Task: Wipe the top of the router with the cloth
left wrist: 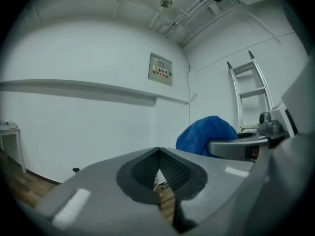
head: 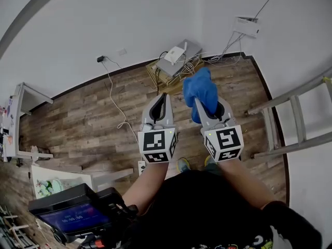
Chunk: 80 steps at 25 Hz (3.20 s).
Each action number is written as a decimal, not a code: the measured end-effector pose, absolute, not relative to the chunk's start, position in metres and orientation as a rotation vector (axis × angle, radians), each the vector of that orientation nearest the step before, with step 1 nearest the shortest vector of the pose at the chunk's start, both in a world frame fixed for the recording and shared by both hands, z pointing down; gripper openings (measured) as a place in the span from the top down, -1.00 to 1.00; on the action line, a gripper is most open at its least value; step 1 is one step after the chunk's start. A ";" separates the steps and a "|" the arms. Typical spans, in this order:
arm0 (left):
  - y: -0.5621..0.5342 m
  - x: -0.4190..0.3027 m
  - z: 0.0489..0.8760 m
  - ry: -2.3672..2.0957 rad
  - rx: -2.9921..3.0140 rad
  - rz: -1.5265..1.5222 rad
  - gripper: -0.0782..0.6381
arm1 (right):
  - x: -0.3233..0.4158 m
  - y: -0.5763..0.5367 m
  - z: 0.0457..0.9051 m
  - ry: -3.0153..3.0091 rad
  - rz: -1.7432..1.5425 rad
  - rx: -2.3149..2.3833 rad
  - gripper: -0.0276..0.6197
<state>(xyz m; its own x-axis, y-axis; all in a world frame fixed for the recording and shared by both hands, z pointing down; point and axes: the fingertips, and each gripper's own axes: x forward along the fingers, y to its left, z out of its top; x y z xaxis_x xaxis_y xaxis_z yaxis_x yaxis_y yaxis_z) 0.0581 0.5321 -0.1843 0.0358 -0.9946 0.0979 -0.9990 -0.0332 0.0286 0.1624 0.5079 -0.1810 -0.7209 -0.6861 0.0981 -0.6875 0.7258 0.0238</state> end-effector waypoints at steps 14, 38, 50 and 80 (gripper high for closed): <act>0.436 0.037 -0.152 -2.075 2.173 0.125 0.78 | 0.149 0.405 -0.145 -2.790 0.097 1.144 0.54; 0.028 0.012 -0.111 -2.038 2.051 0.393 0.78 | 0.096 -0.004 -0.087 -2.863 0.307 0.837 0.54; 0.002 -0.079 -0.064 -1.977 2.044 0.324 0.78 | 0.011 -0.023 -0.033 -2.743 0.267 0.778 0.54; -0.095 -0.197 0.305 -2.194 2.184 0.155 0.78 | -0.083 -0.130 0.361 -2.795 0.069 0.911 0.56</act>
<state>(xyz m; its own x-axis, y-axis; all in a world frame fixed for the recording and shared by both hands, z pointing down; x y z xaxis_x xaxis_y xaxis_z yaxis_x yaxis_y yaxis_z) -0.1973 -0.0951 0.3054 -0.0067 -0.9950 0.1000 -0.9991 0.0026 -0.0411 -0.0829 -0.1301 0.3612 -0.7897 -0.5783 0.2046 -0.5877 0.8089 0.0177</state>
